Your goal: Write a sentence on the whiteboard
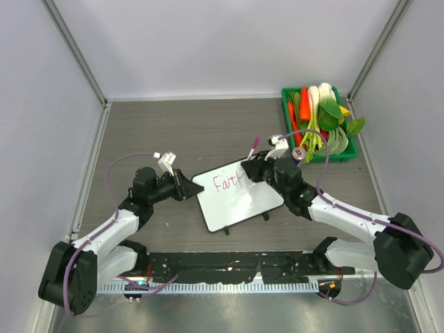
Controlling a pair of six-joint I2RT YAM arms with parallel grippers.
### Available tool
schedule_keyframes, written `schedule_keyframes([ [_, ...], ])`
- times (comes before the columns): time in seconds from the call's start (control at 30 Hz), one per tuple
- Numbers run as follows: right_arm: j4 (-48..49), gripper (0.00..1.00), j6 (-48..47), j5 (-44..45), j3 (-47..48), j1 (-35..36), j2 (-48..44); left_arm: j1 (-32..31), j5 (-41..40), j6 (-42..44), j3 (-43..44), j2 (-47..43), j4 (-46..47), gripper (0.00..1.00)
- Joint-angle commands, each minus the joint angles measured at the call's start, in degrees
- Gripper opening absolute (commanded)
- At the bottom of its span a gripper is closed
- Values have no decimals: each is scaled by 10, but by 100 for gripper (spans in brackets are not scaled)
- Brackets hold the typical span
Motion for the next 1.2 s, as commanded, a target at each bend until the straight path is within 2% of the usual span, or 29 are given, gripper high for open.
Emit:
schedule_keyframes([
  [0.0, 40, 1, -10, 14, 10, 0, 8, 3, -56, 65, -14, -1, -29, 0],
  [0.4, 47, 1, -15, 29, 9, 5, 19, 2, -55, 65, -14, -1, -29, 0],
  [0.83, 31, 1, -21, 85, 13, 8, 15, 2, -58, 65, -14, -1, -29, 0],
  [1.17, 16, 1, -18, 79, 2, 8, 11, 2, -58, 65, -14, -3, -30, 0],
])
